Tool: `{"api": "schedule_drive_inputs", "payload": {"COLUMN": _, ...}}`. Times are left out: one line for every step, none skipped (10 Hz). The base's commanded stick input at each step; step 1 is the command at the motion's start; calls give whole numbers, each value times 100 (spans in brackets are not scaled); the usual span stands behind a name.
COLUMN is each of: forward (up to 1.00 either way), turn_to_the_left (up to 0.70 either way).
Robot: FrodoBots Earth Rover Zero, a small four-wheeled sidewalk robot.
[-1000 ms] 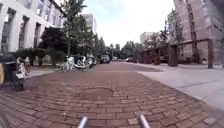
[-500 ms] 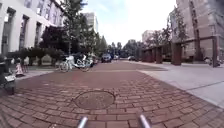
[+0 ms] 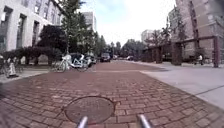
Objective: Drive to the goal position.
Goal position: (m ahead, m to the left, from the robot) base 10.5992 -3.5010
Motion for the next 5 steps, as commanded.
{"api": "schedule_drive_inputs", "payload": {"forward": 70, "turn_to_the_left": 14}}
{"api": "schedule_drive_inputs", "payload": {"forward": 70, "turn_to_the_left": 14}}
{"api": "schedule_drive_inputs", "payload": {"forward": 70, "turn_to_the_left": 14}}
{"api": "schedule_drive_inputs", "payload": {"forward": 70, "turn_to_the_left": 5}}
{"api": "schedule_drive_inputs", "payload": {"forward": 70, "turn_to_the_left": 0}}
